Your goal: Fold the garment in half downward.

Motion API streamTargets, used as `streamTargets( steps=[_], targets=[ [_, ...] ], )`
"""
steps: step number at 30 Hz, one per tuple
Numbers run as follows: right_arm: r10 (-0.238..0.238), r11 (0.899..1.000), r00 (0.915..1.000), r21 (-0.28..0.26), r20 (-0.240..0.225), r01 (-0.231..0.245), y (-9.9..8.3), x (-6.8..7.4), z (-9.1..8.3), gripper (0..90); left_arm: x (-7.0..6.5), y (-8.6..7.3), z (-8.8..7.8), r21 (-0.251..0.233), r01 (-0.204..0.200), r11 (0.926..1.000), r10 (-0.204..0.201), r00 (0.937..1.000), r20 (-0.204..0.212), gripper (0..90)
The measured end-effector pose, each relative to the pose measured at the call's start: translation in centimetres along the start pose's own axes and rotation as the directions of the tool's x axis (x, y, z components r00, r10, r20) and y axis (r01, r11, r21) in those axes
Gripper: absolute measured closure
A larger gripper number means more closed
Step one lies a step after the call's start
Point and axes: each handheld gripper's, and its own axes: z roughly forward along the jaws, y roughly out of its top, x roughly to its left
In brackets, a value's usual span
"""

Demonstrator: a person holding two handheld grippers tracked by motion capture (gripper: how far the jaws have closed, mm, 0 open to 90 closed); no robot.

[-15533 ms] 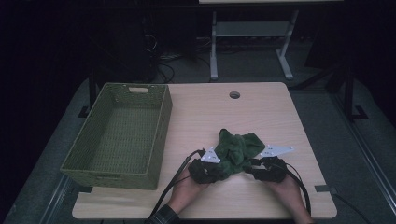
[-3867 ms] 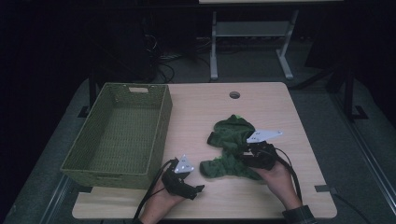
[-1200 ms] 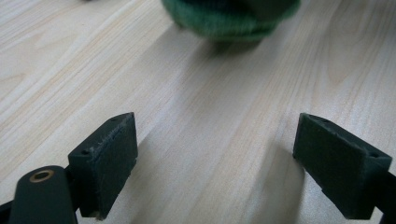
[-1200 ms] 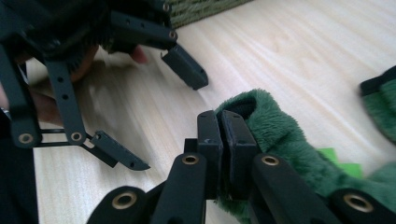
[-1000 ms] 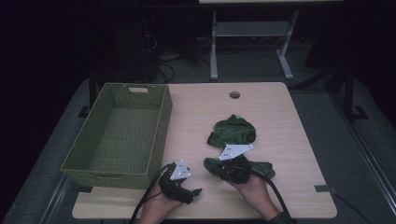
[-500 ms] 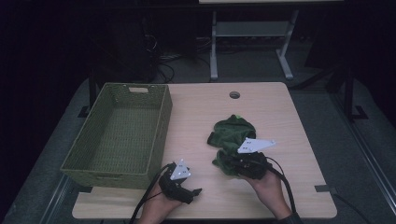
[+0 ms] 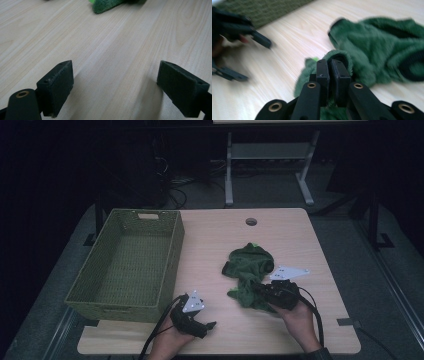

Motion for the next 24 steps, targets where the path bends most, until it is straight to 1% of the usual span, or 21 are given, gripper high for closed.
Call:
streamTargets(
  steps=[2,5,9,15,16,17,20,24],
  targets=[
    [0.001,1.000,0.9996,0.023,0.029,-0.001,-0.6,-0.4,0.3,83.4,0.0,0.0,0.0,0.004,-0.007,1.0000,0.007,1.0000,-0.001,13.1],
    [0.022,0.998,0.9967,0.057,0.078,-0.026,-1.3,-1.2,0.5,81.7,0.1,0.0,0.0,0.007,-0.008,0.9999,0.008,1.0000,-0.001,13.1],
    [0.037,0.996,0.9912,0.078,0.127,-0.047,-2.1,-2.4,0.2,78.3,0.1,0.0,-0.1,0.008,-0.010,0.9999,0.010,1.0000,0.000,13.1],
    [0.050,0.996,0.9870,0.063,0.153,-0.060,-2.8,-3.4,-1.5,76.1,0.1,0.0,0.0,0.008,-0.010,0.9999,0.010,0.9999,0.000,13.1],
    [0.058,0.996,0.9845,0.051,0.165,-0.067,-3.2,-3.6,-2.3,75.3,0.1,0.0,0.0,0.008,-0.010,0.9999,0.010,1.0000,0.000,13.1],
    [0.058,0.996,0.9845,0.051,0.165,-0.067,-3.2,-3.6,-2.3,75.3,0.1,0.0,-0.1,0.008,-0.010,0.9999,0.010,1.0000,0.000,13.1],
    [0.063,0.997,0.9812,0.038,0.182,-0.071,-4.0,-4.3,-3.5,73.3,0.1,0.0,-0.1,0.009,-0.008,0.9999,0.008,1.0000,0.000,13.1],
    [0.080,0.996,0.9774,0.026,0.196,-0.087,-5.2,-4.8,-5.1,70.9,0.1,0.0,-0.1,0.008,-0.010,0.9999,0.010,1.0000,0.000,13.1]
  ],
)
